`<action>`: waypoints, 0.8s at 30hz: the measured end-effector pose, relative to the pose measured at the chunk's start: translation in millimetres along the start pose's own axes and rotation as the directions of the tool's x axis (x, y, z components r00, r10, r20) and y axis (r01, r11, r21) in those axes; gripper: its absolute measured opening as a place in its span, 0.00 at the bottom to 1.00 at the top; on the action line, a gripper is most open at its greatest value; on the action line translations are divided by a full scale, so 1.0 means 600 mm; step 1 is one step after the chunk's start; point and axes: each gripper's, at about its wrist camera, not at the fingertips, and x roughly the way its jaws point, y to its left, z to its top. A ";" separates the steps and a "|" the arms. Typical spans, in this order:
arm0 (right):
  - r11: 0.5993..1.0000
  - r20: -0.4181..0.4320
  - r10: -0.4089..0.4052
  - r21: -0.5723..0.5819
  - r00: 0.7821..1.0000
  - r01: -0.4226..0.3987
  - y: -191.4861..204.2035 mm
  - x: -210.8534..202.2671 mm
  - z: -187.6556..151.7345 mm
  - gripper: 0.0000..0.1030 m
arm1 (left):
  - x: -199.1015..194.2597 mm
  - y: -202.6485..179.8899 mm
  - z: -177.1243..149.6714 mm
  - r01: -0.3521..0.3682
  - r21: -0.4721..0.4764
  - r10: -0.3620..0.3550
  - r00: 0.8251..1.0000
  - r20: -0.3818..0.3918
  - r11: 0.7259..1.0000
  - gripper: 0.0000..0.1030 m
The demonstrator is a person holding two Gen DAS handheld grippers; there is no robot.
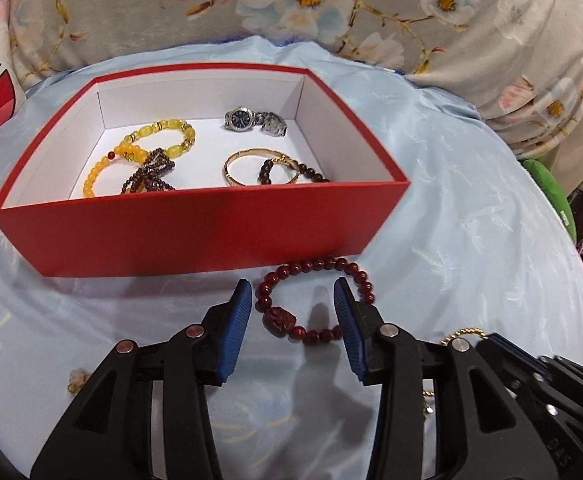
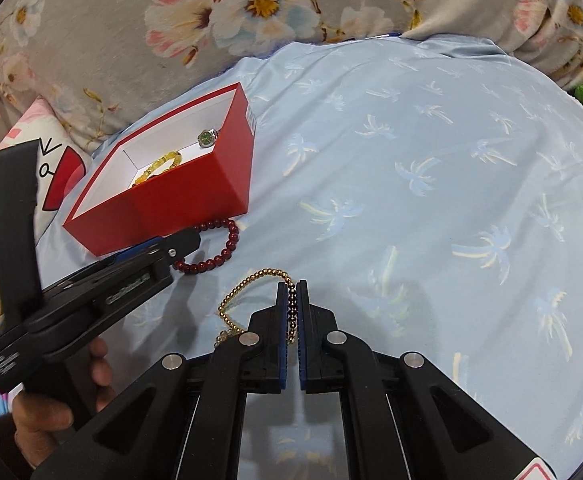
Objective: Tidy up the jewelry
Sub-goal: 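Grasp the gold bead chain with the right tool while the left tool grasps the red bead bracelet, then carry the red bracelet and gold chain over the box and open both tools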
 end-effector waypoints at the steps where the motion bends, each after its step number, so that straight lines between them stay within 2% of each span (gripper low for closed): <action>1: 1.000 0.000 0.002 0.001 1.000 -0.002 -0.001 0.001 0.000 0.04 | 0.001 -0.002 0.000 -0.013 0.007 0.012 1.000 0.013 1.000 0.36; 3: 1.000 -0.003 0.005 0.000 1.000 -0.005 -0.001 0.002 0.000 0.04 | 0.005 -0.005 0.001 -0.036 0.023 0.035 0.999 0.013 0.999 0.30; 4: 1.000 -0.004 0.008 0.001 1.000 -0.008 -0.001 0.003 0.000 0.04 | 0.005 -0.005 0.001 -0.040 0.024 0.039 0.999 0.013 0.999 0.23; 5: 1.000 -0.006 0.012 0.002 1.000 -0.012 -0.001 0.004 0.000 0.04 | 0.006 -0.004 0.001 -0.040 0.022 0.040 0.999 0.011 0.999 0.10; 6: 1.000 -0.006 0.015 0.003 1.000 -0.015 0.000 0.005 0.000 0.04 | 0.007 -0.001 0.001 -0.033 0.018 0.033 0.999 0.006 0.999 0.07; 14: 1.000 0.007 0.027 -0.005 1.000 -0.027 0.014 -0.007 0.000 0.04 | -0.027 0.015 -0.015 0.021 -0.013 -0.021 1.000 0.007 1.000 0.07; 18: 0.999 0.023 0.044 -0.013 0.999 -0.044 0.030 -0.021 0.005 0.04 | -0.079 0.030 -0.022 0.049 -0.025 -0.048 0.998 0.036 0.999 0.07; 24: 0.996 0.053 0.076 -0.047 0.996 -0.074 0.069 -0.036 0.025 0.04 | -0.157 0.063 -0.015 0.046 -0.021 -0.043 0.994 0.098 0.999 0.07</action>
